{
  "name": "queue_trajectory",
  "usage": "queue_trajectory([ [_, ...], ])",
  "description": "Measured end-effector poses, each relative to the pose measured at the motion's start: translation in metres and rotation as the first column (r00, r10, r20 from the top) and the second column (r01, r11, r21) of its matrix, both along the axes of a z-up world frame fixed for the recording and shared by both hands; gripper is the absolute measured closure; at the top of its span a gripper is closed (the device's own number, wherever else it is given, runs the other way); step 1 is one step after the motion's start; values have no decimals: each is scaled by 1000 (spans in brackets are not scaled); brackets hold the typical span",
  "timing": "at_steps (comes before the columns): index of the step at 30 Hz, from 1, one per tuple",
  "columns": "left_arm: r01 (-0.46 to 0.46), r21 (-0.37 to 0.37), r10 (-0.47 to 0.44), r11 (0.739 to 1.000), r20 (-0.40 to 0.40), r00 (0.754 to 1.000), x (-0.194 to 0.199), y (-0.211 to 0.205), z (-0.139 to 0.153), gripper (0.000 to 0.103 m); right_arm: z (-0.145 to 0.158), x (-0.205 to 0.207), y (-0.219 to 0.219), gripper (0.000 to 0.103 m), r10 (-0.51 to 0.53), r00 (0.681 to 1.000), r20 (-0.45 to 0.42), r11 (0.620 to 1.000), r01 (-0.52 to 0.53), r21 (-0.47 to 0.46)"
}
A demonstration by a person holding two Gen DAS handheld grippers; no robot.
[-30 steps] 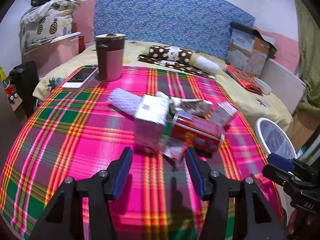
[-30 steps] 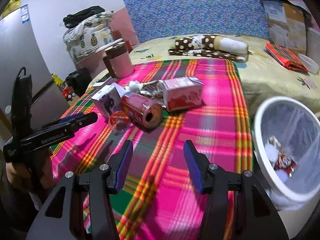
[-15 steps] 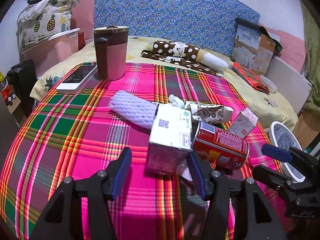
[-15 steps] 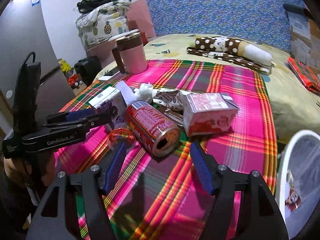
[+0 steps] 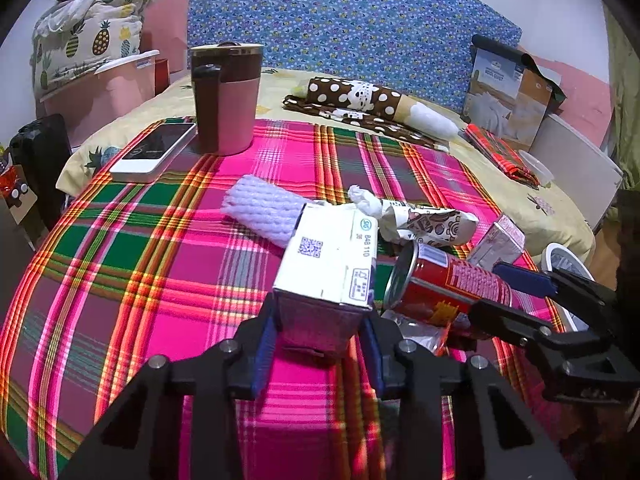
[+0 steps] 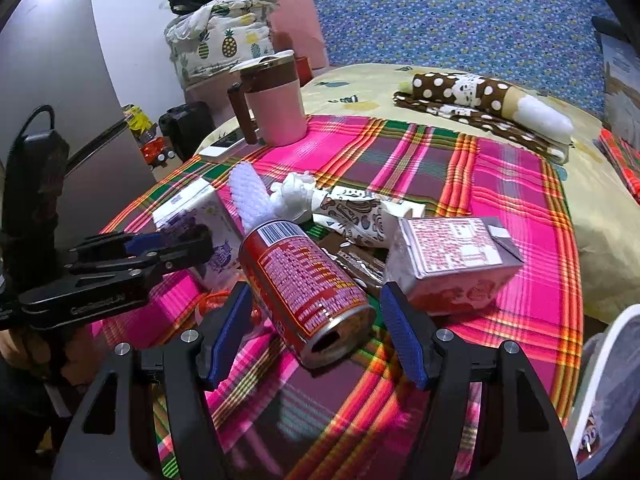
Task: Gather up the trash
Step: 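Grasp the white milk carton with the left tool while the right tool grasps a red can, then carry the red can over the wastebasket and open the right tool while the left tool carries the carton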
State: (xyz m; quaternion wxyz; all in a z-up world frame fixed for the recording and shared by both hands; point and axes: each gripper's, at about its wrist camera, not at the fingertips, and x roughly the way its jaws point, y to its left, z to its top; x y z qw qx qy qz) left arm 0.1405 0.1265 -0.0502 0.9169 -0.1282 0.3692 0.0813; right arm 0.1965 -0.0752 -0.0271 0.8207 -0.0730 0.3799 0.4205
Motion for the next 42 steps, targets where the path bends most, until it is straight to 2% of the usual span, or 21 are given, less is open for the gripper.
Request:
queue_trajectory([
  [9, -14, -16, 14, 1000, 7, 1000, -13, 7, 0, 63, 1, -12, 5, 36, 93, 995, -41, 996, -93, 8],
  [14, -24, -27, 24, 999, 8, 1000, -18, 11, -1, 63, -2, -2, 10, 36, 41, 998, -55, 999, -41, 13],
  [20, -27, -37, 27, 999, 10, 1000, -19, 14, -2, 63, -12, 1, 22, 36, 50, 992, -114, 999, -49, 11],
  [21, -26, -38, 26, 999, 10, 1000, -19, 14, -2, 63, -12, -1, 21, 44, 49, 992, -117, 999, -47, 15],
  [23, -24, -35, 24, 999, 11, 1000, -19, 14, -3, 63, -11, -3, 19, 48, 37, 992, -119, 999, -35, 23],
  [32, -31, -15, 31, 999, 17, 999, -24, 8, 1, 64, -9, -14, -5, 48, -51, 990, -134, 997, 58, 52],
  [42, -26, 11, 26, 1000, 53, 998, -35, -4, 20, 64, 3, -33, -46, 48, -137, 980, -142, 982, 153, 111],
])
